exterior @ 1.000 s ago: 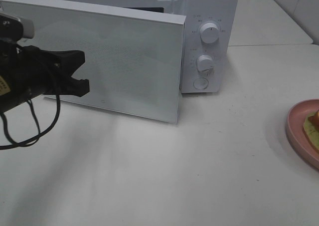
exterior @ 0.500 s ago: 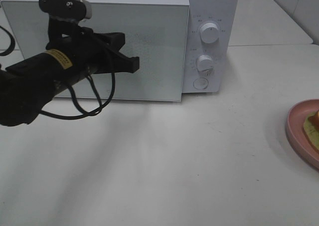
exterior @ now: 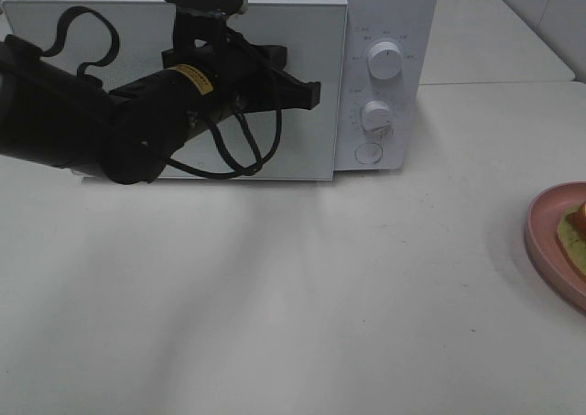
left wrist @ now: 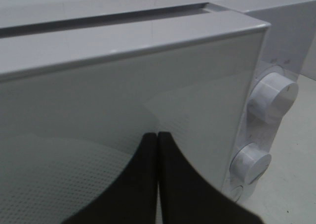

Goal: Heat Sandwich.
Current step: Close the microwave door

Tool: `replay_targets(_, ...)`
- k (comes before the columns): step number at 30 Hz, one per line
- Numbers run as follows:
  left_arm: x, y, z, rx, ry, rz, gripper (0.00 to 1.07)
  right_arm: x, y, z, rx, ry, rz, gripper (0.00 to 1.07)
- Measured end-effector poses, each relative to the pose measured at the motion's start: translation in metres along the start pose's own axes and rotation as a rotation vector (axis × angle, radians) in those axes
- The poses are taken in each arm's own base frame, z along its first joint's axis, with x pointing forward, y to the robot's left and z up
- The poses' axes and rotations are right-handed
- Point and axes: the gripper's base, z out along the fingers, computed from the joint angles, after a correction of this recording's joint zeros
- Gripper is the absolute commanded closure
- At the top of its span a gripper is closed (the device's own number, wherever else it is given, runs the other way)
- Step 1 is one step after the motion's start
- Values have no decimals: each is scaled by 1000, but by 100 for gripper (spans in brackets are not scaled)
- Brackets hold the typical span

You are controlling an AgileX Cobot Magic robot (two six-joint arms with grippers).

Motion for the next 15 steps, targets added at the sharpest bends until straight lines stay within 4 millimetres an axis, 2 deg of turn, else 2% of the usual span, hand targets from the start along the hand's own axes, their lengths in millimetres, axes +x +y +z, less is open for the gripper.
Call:
replay_targets(9, 1, -5, 25, -1, 26, 9, 107, 0, 0, 0, 0, 0, 0, 32)
replay_targets(15, 3, -7, 28, 4, 49, 7, 107, 0, 0, 0, 0, 0, 0, 32)
